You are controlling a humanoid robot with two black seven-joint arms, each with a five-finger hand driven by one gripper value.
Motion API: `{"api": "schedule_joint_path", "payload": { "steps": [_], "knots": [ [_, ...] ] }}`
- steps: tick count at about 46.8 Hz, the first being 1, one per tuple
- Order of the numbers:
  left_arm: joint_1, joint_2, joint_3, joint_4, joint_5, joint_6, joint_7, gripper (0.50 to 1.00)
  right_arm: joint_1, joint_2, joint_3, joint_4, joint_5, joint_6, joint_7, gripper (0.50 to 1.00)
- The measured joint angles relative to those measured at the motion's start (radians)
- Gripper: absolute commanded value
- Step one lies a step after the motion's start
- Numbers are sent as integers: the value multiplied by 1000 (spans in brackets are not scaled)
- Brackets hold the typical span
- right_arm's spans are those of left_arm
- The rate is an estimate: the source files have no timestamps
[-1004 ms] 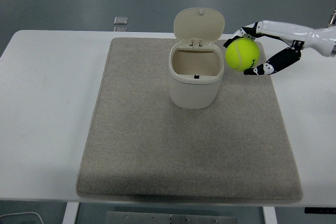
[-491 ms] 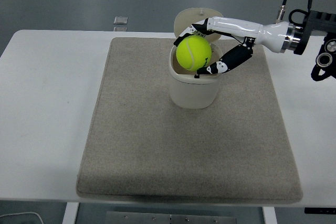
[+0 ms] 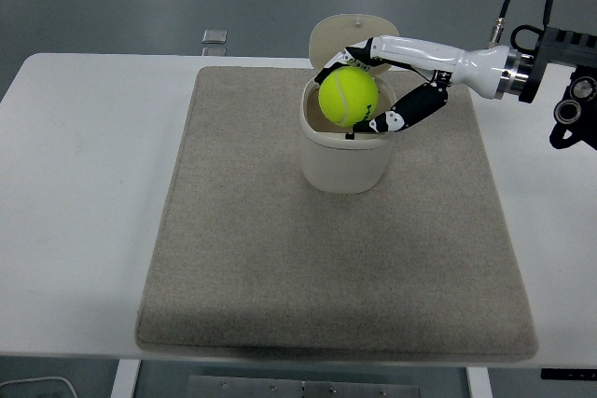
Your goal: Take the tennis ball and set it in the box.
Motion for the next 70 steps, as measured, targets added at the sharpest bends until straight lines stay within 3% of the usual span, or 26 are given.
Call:
{"api": "schedule_joint_path", "payload": {
  "steps": [8, 18, 30, 34, 52, 55, 60, 63, 70],
  "knots": [
    [0, 0, 0, 0, 0, 0, 0, 992, -9, -4, 0, -9, -4, 0, 0, 617],
    [0, 0, 0, 0, 0, 0, 0, 992, -10, -10, 1, -19, -4, 1, 0, 717],
    [0, 0, 0, 0, 0, 0, 0, 992, -17, -10, 0, -36, -4, 1, 0, 760],
    [0, 0, 0, 0, 0, 1, 0, 992, -22, -9, 0, -36, -4, 1, 0, 807],
    [0, 0, 0, 0, 0, 0, 0, 992, -27, -8, 1, -36, 2, 1, 0, 829],
    [0, 0, 0, 0, 0, 0, 0, 992, -27, -8, 1, -36, 2, 1, 0, 864],
    [0, 0, 0, 0, 0, 0, 0, 992, -27, -7, 1, -36, 4, 1, 0, 868],
    [0, 0, 0, 0, 0, 0, 0, 992, -27, -6, 1, -36, 5, 1, 0, 895],
    [0, 0, 0, 0, 0, 0, 0, 992, -30, -6, 1, -36, 5, 1, 0, 897]
  ]
}}
